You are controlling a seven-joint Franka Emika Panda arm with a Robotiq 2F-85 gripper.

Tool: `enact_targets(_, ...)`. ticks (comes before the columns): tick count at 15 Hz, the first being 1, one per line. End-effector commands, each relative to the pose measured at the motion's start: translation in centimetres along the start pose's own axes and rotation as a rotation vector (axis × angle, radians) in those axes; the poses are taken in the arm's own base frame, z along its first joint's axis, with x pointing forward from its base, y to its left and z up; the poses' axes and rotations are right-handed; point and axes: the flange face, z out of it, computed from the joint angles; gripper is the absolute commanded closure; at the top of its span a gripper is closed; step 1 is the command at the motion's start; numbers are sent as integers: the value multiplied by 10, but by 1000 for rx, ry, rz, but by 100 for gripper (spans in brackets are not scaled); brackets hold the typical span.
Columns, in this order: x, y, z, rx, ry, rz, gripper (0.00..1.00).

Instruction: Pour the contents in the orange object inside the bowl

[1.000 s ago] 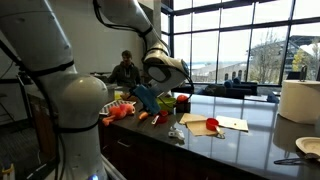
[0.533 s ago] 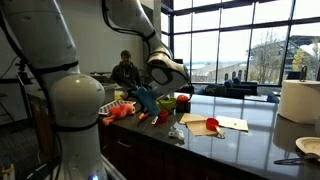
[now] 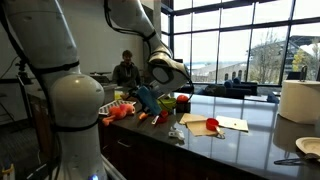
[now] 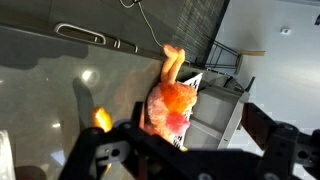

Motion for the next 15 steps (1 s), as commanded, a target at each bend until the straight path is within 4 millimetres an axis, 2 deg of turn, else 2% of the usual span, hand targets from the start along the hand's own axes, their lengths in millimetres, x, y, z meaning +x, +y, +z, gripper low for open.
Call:
enact_targets(1, 2, -2, 7, -3, -25, -12, 0)
enact_targets(4, 8, -3, 18, 0, -70, -42, 0)
enact_targets(7, 10, 1, 12, -19, -58, -63, 0)
enact_targets(10, 7, 10, -5, -40, -14, -67, 0)
enact_targets(15, 4, 27, -51, -80, 101, -68, 0)
